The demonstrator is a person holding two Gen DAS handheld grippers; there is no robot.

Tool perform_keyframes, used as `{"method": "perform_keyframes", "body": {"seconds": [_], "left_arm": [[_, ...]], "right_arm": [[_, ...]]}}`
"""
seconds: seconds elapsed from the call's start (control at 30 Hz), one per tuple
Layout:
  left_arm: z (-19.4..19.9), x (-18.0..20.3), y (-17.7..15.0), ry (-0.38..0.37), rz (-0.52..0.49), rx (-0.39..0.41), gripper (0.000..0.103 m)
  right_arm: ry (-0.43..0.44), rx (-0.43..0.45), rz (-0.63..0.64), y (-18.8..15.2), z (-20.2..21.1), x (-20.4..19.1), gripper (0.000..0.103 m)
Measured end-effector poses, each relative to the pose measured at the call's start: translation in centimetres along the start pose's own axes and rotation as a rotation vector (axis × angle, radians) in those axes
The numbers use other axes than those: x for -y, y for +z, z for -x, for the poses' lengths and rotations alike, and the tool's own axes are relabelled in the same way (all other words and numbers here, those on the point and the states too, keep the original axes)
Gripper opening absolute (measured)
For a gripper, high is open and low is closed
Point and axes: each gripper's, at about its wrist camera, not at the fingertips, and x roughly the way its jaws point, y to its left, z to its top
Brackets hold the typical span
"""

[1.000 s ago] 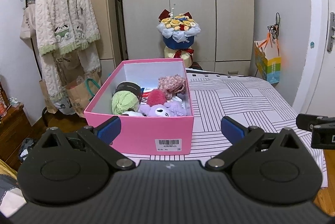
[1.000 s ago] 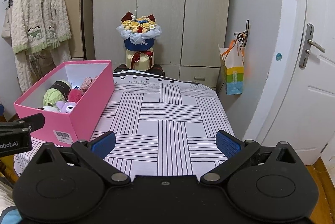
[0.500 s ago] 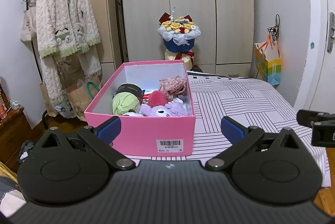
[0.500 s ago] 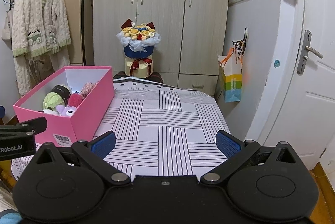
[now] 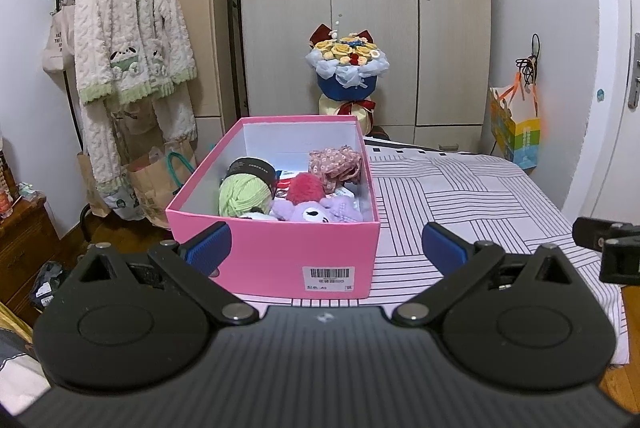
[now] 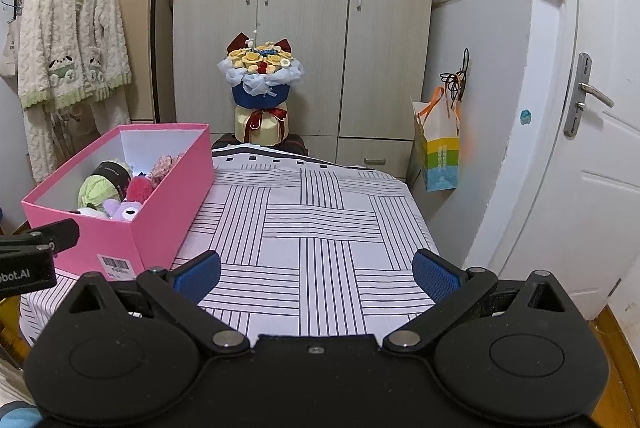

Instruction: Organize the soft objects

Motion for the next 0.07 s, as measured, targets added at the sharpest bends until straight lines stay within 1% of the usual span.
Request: {"method": "perform_keyframes", "body": {"seconds": [0.07], "left_arm": [[-0.02,0.00,0.02,-0.002,0.004,-0.001,0.103]], "right_arm": [[0.000,0.001,0.000,0.04,-0.09,0.02,0.103]]}}
